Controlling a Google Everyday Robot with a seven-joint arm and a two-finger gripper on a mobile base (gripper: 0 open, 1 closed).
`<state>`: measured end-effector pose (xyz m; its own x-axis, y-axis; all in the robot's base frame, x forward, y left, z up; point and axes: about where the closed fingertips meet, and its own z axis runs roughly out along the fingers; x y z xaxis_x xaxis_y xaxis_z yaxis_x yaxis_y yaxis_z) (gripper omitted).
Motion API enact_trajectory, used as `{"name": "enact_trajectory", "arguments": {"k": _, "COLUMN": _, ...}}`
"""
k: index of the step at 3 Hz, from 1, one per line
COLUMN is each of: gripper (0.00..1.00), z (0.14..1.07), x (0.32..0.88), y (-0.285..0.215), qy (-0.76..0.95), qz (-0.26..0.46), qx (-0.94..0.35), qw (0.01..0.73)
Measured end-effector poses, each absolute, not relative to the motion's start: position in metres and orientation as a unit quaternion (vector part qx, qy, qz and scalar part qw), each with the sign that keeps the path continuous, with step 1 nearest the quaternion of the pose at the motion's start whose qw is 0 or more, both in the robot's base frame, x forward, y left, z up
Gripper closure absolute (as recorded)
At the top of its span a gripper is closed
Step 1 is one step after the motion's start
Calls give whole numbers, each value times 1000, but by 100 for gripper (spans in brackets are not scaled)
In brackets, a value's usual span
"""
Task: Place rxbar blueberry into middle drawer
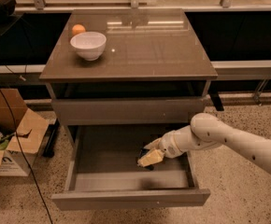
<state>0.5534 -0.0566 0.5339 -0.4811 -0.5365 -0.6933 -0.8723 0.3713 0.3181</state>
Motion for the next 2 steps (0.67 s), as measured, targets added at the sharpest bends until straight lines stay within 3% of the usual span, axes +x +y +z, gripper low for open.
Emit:
{"name": "enact_trajectory", "arguments": {"k": 1, "gripper": 100, "z": 494, "x": 562, "y": -85, "qy": 804, "qz": 342, "qx": -419, "qw": 247}}
{"name": "enact_trajectory", "arguments": {"k": 2, "gripper": 82, "z": 455, "x": 567, "y": -109, "qy": 816, "qz": 342, "qx": -393, "qw": 249}}
